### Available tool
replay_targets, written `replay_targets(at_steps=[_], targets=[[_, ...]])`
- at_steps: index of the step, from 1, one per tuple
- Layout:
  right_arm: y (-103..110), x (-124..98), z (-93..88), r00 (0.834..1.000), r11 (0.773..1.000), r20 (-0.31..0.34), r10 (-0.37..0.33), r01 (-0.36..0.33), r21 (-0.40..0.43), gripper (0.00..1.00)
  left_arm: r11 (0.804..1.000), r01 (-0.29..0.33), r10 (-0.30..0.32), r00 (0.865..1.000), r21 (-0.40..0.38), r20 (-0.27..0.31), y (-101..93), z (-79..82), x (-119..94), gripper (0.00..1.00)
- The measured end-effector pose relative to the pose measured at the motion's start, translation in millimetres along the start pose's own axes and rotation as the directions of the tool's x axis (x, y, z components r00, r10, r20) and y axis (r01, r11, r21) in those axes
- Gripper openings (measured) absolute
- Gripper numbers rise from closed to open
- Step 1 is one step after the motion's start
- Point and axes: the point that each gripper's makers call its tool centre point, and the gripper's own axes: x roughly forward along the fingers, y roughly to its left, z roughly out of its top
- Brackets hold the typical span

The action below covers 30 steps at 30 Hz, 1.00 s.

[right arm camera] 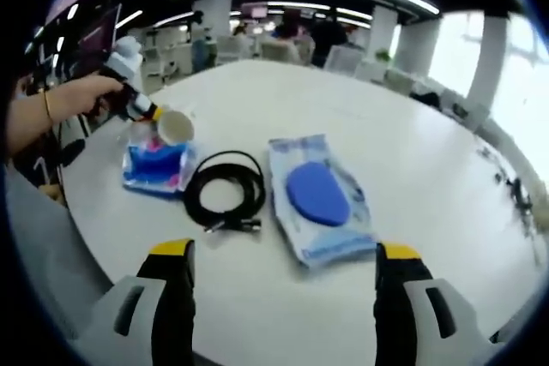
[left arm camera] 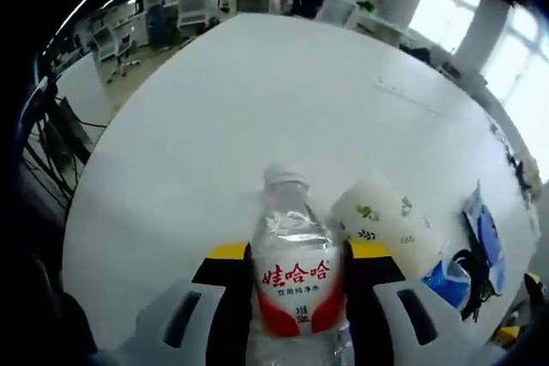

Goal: Arrange the tabletop items into an orderly group along one side of the table until the central work area is clear of visible clutter.

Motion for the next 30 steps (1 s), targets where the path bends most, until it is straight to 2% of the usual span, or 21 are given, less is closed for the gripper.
replay_targets(at_steps=[4,7,17,19,20,23,25,28,30], targets=[[-0.4,0.4,-0.7,1.0,1.0,-0.003,0.0,0.0,-0.001,0.84,0.998,0.01,-0.012,0.999,0.057,0.042,-2.8,7.8,-6.1,0.38],[-0.4,0.4,-0.1,1.0,1.0,0.0,0.002,-0.002,-0.001,0.84,0.998,0.021,-0.024,0.998,0.052,0.051,-3.1,7.8,-12.4,0.38],[0.9,-0.7,3.8,1.0,1.0,0.021,0.011,-0.011,0.01,0.84,0.999,0.02,-0.024,0.986,0.026,0.167,6.6,25.0,-35.8,0.37],[1.6,-0.7,3.7,1.0,1.0,0.019,0.012,-0.012,0.006,0.84,1.0,0.022,-0.025,0.977,0.016,0.213,8.5,31.7,-44.1,0.36],[1.8,-0.8,3.9,1.0,1.0,0.02,0.012,-0.013,0.005,0.84,0.999,0.026,-0.031,0.966,0.02,0.258,9.1,38.5,-49.2,0.36],[2.1,-1.0,4.8,1.0,1.0,0.024,0.014,-0.014,0.004,0.84,0.999,0.017,-0.028,0.944,0.035,0.329,12.7,46.6,-60.6,0.36],[2.3,-1.1,5.3,1.0,1.0,0.026,0.014,-0.015,0.004,0.84,1.0,0.007,-0.014,0.941,0.024,0.339,17.5,45.4,-65.2,0.36],[2.2,-1.3,6.2,0.999,1.0,0.03,0.015,-0.015,0.002,0.84,0.999,0.01,-0.023,0.928,0.038,0.372,19.3,46.4,-68.3,0.36],[2.4,-1.2,5.8,0.999,1.0,0.028,0.015,-0.016,0.001,0.84,0.999,0.021,-0.035,0.926,0.041,0.377,20.2,45.0,-69.1,0.36]])
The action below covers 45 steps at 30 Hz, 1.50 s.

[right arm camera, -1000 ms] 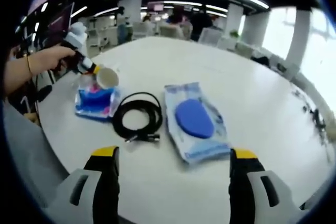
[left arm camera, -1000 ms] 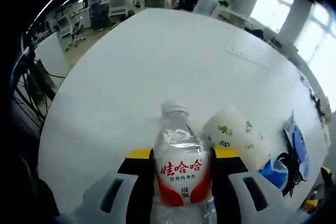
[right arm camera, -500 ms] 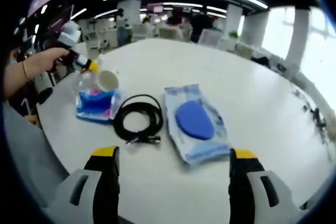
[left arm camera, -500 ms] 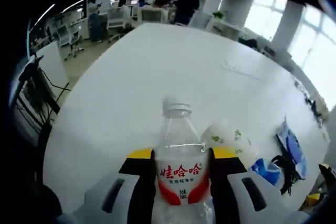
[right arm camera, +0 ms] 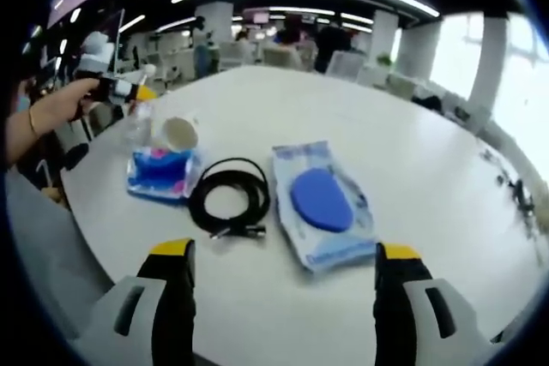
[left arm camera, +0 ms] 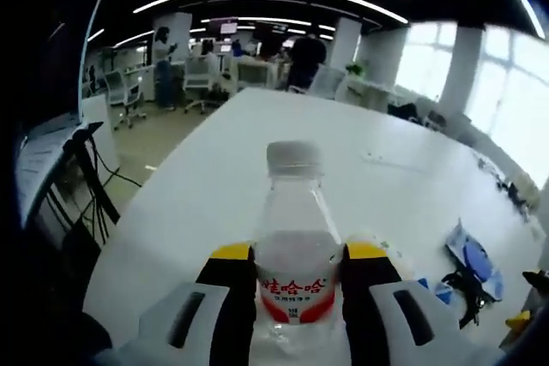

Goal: Arrange the tabletop items into an orderly group along one side of the table until the central work area is clear of visible clutter.

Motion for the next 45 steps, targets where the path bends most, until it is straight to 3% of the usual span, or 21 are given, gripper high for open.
replay_targets(at_steps=[4,11,15,20,30,45], targets=[[1.4,-0.2,0.2,1.0,1.0,0.0,0.004,-0.004,-0.001,0.84,1.0,0.006,-0.006,0.999,-0.002,0.036,0.2,0.6,-2.8,0.36],[4.5,0.3,1.1,1.0,1.0,0.001,0.013,-0.013,-0.016,0.84,0.998,0.008,-0.013,0.997,0.06,0.077,-0.9,4.6,-5.2,0.35],[11.2,-0.4,7.6,0.998,0.999,0.033,0.044,-0.044,-0.014,0.84,0.997,0.01,-0.017,0.996,0.078,0.089,0.6,8.8,-2.7,0.35],[19.2,0.6,8.0,0.997,0.997,0.035,0.074,-0.073,-0.026,0.85,0.999,-0.005,0.001,0.994,0.038,0.109,8.2,17.2,1.5,0.36],[29.9,1.5,7.9,0.994,0.993,0.03,0.108,-0.106,-0.058,0.85,0.999,-0.021,0.015,0.99,0.046,0.142,17.5,30.7,17.7,0.35],[24.7,-1.1,15.3,0.989,0.992,0.078,0.122,-0.124,0.022,0.87,0.997,-0.015,0.001,0.982,0.07,0.191,17.9,55.9,41.0,0.35]])
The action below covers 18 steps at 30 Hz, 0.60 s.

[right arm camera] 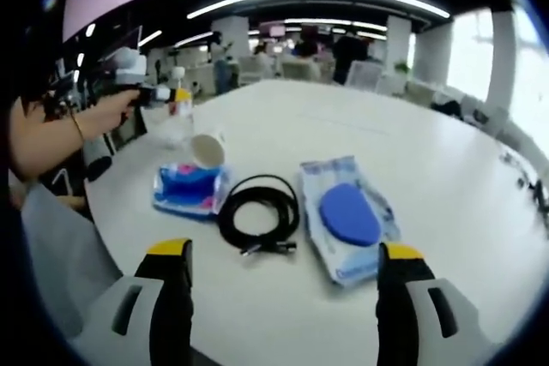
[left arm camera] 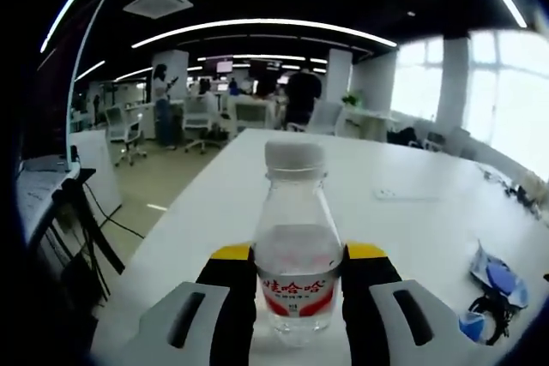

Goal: Arrange the tabletop items into an orderly group along one side of the table until the central work area is clear of visible clutter.

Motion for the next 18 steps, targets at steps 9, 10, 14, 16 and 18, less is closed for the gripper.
replay_targets(at_steps=[9,10,14,16,18], targets=[[-1.6,1.0,-2.6,1.0,1.0,-0.01,-0.006,0.006,0.011,0.88,0.999,-0.02,0.019,0.999,0.039,0.042,5.4,8.2,15.4,0.35],[-2.4,1.0,-2.7,1.0,1.0,-0.01,-0.008,0.008,0.014,0.88,0.999,-0.021,0.019,0.999,0.041,0.05,7.8,10.0,20.1,0.35],[-4.1,1.3,-4.6,1.0,1.0,-0.017,-0.01,0.011,0.027,0.88,0.999,-0.029,0.026,0.997,0.042,0.066,11.4,12.9,27.2,0.35],[-4.5,1.4,-5.2,1.0,1.0,-0.02,-0.012,0.012,0.027,0.88,0.998,-0.034,0.031,0.997,0.043,0.071,10.6,13.8,32.7,0.35],[-5.2,1.4,-5.9,1.0,1.0,-0.022,-0.014,0.015,0.028,0.88,0.998,-0.037,0.033,0.997,0.047,0.075,9.8,14.0,36.6,0.35]])
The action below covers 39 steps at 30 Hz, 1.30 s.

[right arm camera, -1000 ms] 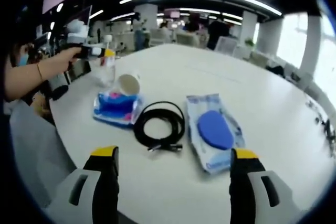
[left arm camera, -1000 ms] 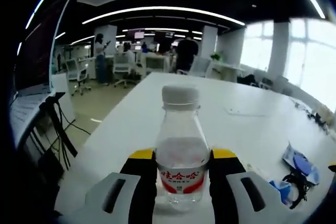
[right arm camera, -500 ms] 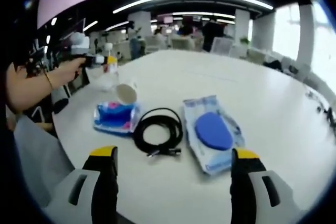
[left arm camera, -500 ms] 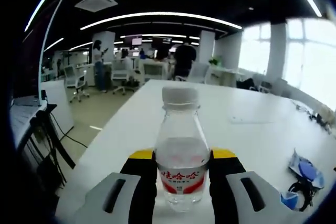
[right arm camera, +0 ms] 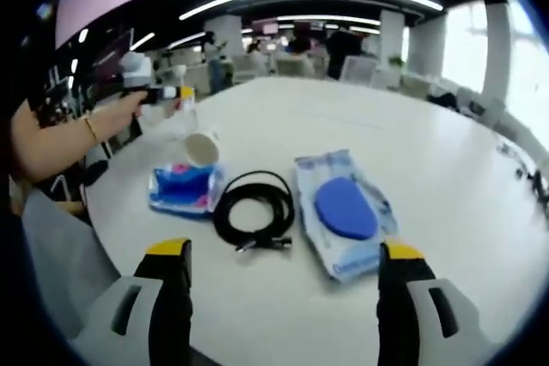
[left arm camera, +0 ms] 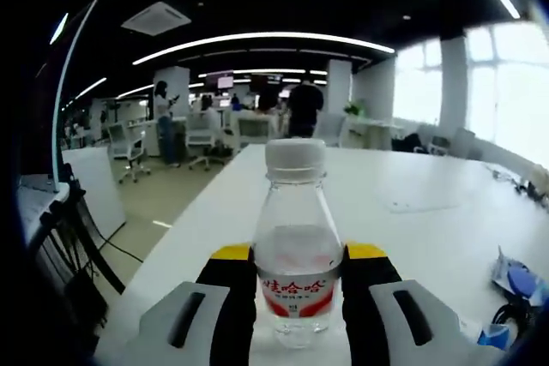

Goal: Arrange the tabletop items into an orderly group along one side of the table until the central work area is clear of visible clutter.

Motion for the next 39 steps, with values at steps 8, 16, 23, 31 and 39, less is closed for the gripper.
replay_targets(at_steps=[8,16,23,31,39], targets=[[-6.7,0.8,-5.3,0.999,1.0,-0.025,-0.022,0.022,0.003,0.88,1.0,0.012,-0.013,1.0,0.011,0.022,-9.4,-0.8,13.7,0.36],[-7.4,0.9,-5.4,0.999,1.0,-0.024,-0.027,0.027,0.004,0.88,0.999,-0.006,0.005,1.0,0.038,0.015,-13.1,-9.9,17.1,0.36],[-10.2,0.3,-5.2,0.999,0.999,-0.024,-0.042,0.042,0.0,0.87,0.997,-0.001,-0.002,0.999,0.083,0.045,-13.4,-15.5,22.1,0.36],[-11.2,0.8,-7.5,0.998,0.999,-0.036,-0.049,0.048,-0.017,0.87,0.996,-0.02,0.013,0.997,0.092,0.071,-12.9,-13.0,22.2,0.37],[-11.5,0.0,-4.8,0.999,0.999,-0.023,-0.049,0.049,-0.01,0.87,0.992,-0.01,0.007,1.0,0.125,0.027,-16.6,-25.2,21.1,0.42]])
